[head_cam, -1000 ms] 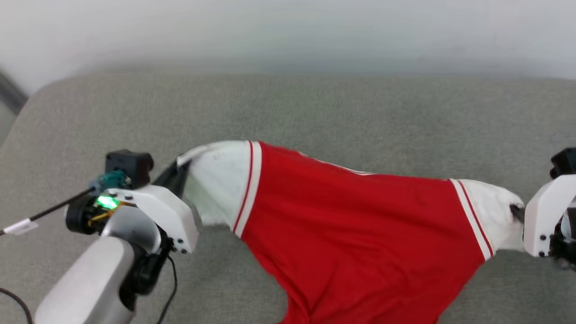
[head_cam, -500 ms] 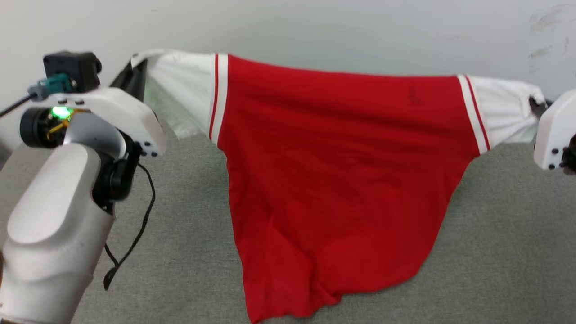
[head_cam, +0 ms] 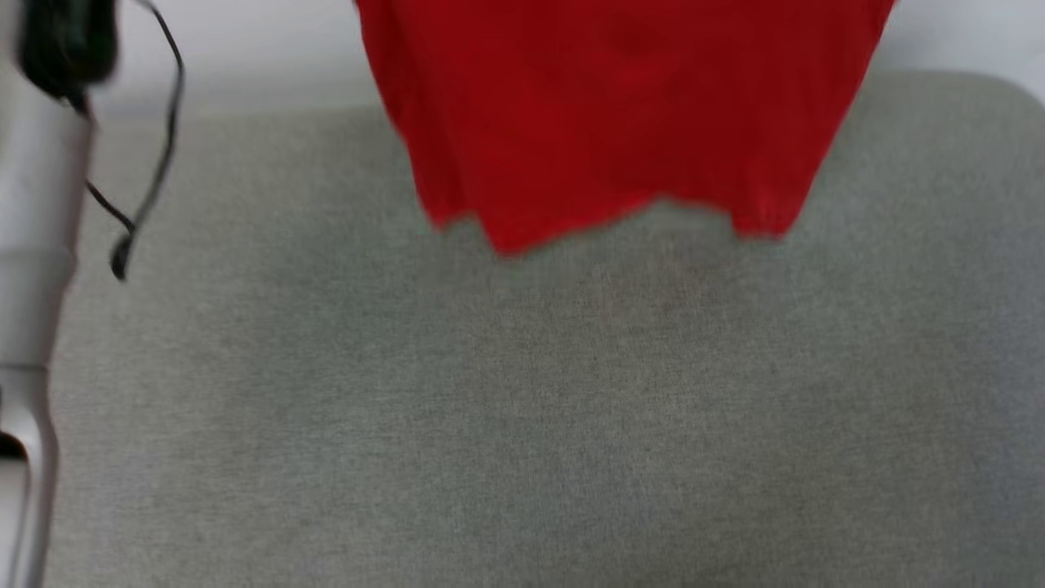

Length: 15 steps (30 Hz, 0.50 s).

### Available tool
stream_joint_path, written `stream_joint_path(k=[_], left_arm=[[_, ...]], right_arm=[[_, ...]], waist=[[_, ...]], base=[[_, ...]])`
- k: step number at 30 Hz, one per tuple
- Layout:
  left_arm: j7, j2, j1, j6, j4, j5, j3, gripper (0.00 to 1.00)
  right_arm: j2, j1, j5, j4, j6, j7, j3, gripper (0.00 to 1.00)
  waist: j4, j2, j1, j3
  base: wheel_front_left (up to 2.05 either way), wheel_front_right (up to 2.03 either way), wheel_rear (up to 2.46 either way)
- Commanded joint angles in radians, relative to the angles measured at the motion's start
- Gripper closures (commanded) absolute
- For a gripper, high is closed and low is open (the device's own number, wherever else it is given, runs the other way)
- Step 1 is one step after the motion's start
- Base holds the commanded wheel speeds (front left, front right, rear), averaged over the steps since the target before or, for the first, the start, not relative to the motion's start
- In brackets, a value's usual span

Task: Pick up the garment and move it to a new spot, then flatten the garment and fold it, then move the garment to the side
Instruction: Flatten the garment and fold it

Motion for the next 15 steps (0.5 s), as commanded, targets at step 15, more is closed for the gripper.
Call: stream_joint_path(k=[15], left_arm=[[-0.122, -0.002, -0.314, -0.045, 0.119, 0.045, 0.008, 1.00]], right_arm=[[0.020, -0.333, 0.020, 0.119, -0.001, -0.242, 0.106, 1.00]], waist=[[-0.044, 0.0000, -0.0001, 0.345]], base=[[0.00, 0.00, 0.00]])
